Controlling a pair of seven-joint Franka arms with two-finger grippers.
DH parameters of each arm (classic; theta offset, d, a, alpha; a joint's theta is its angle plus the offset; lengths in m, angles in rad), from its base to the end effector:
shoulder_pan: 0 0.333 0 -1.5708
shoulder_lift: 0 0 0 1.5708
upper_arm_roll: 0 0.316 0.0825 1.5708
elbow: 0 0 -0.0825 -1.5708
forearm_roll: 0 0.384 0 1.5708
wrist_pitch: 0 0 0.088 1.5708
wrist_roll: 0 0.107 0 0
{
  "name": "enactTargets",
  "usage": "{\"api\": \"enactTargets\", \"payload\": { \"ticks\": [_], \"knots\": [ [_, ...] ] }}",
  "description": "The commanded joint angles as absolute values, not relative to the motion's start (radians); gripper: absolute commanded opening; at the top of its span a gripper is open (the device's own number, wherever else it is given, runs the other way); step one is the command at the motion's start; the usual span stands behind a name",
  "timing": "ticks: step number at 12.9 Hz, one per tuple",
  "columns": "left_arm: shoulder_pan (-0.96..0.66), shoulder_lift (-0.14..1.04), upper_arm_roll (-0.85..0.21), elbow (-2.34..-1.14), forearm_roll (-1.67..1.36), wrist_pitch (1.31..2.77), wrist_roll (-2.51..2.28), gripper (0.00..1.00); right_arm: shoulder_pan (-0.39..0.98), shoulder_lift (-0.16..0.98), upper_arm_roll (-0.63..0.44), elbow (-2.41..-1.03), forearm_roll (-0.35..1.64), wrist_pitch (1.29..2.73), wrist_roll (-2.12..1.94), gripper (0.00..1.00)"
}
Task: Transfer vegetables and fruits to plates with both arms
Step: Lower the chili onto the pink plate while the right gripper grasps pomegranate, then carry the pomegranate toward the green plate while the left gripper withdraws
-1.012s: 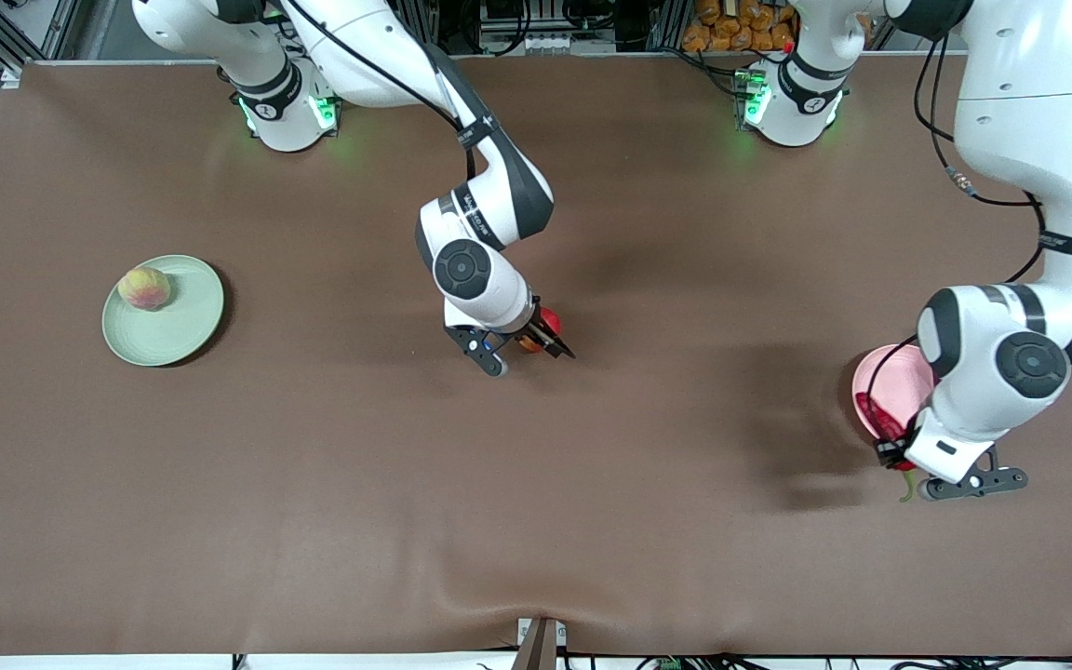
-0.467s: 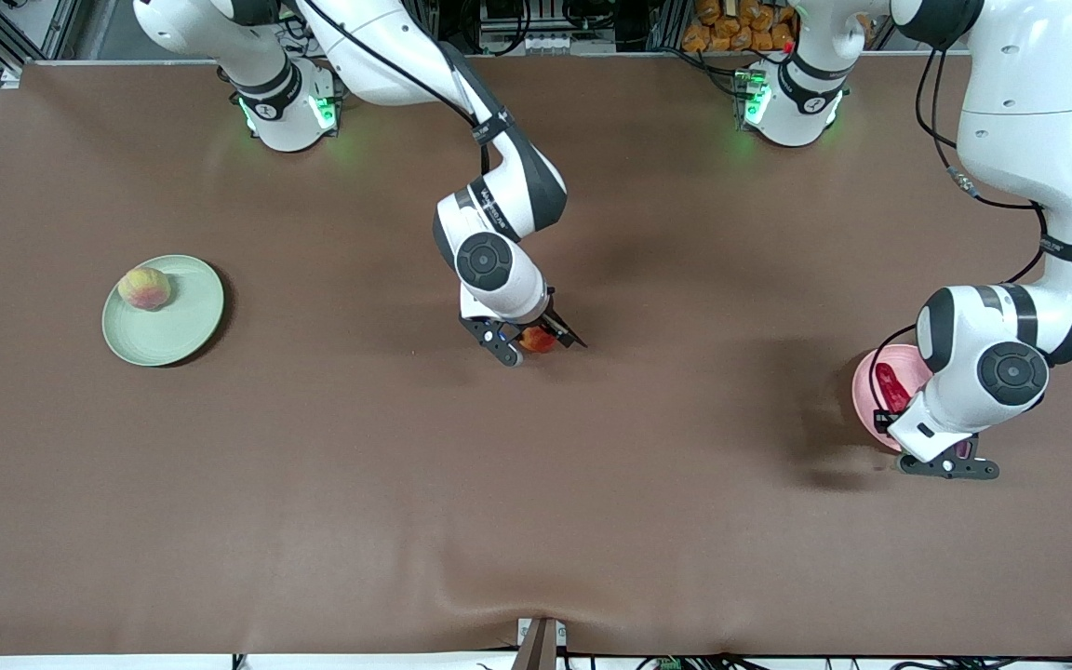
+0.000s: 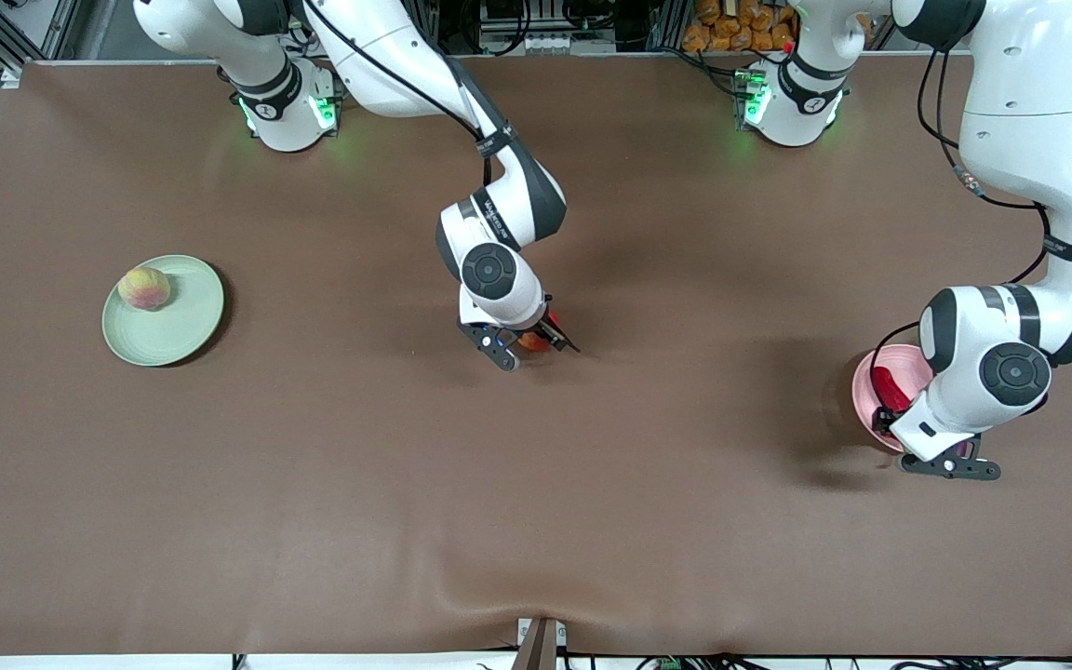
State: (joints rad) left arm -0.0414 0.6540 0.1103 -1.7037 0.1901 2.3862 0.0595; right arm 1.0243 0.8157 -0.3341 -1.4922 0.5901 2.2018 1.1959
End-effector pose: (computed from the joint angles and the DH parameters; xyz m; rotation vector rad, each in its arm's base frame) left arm 0.6776 0.0409 0.2180 -2.9327 0.2220 -0.0239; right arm 0.5089 0.4961 0.2004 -2.8039 1.1477 0.3096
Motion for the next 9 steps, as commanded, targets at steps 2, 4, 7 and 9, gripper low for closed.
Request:
{"api": "enactTargets", "payload": {
  "ticks": [2,4,7,9],
  "knots": [
    [-0.035,0.637,0.101,-1.671,0.207,2.378,0.064,1.0,0.97,0.813,-0.34,-1.442,0.565,2.134,1.19,0.0],
    [-0.047,0.602,0.095,-1.671,0.195,2.375,0.049,1.0,0.912,0.792,-0.359,-1.421,0.552,2.015,1.108,0.0],
    [-0.046,0.511,0.037,-1.681,0.195,2.288,-0.02,1.0,0.845,0.726,-0.502,-1.42,0.511,1.702,0.747,0.0],
    [-0.04,0.431,-0.001,-1.684,0.193,2.2,-0.069,1.0,0.845,0.704,-0.65,-1.43,0.502,1.602,0.478,0.0]
  ]
}}
